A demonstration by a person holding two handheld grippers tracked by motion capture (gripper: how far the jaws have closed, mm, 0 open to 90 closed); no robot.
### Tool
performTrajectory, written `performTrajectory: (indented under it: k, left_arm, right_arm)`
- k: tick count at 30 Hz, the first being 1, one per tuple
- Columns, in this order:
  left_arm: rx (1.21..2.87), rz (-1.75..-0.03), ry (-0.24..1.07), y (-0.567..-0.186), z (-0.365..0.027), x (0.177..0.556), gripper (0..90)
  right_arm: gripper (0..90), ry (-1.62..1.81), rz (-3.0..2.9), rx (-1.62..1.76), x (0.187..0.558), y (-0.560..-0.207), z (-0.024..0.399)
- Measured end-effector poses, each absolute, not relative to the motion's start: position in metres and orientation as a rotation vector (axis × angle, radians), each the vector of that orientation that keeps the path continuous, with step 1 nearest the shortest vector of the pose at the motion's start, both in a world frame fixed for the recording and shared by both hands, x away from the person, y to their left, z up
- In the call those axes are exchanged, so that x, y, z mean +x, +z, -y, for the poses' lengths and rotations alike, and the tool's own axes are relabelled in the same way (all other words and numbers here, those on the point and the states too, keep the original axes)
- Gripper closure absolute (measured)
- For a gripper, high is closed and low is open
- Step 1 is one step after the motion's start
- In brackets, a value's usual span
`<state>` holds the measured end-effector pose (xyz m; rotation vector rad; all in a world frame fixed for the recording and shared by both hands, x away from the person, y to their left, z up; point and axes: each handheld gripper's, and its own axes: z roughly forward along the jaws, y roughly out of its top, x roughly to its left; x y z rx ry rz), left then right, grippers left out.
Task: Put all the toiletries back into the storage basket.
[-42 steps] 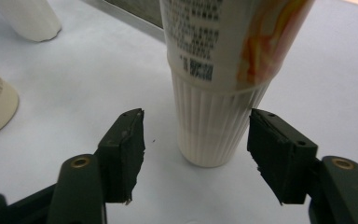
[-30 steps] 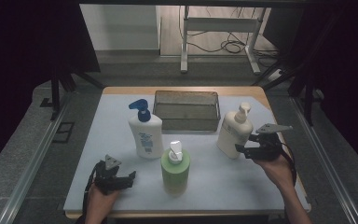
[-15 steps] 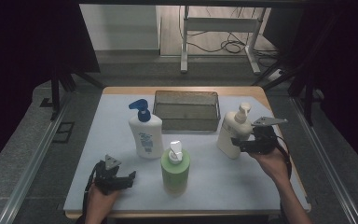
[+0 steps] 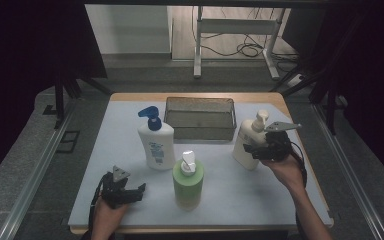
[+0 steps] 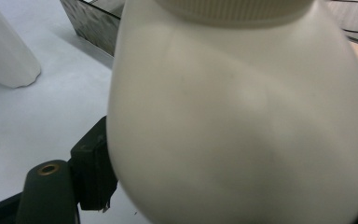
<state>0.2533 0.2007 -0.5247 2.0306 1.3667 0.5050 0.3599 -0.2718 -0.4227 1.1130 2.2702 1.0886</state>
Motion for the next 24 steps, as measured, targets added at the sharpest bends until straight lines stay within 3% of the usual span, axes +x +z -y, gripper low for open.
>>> performTrajectory:
  k: [16, 24]
  left_arm:
    - [2.031, -1.367, 0.505, -0.5247, -0.2007, 0.2534, 12.3]
    - [2.031, -1.367, 0.504, -0.5246, -0.2007, 0.2533, 12.3]
  right_arm:
    - [37.0, 1.075, -2.252, 1.074, 0.3629, -0.4243, 0.2693]
    - [38.0, 1.083, -2.246, 1.066, 0.361, -0.4241, 0.2687]
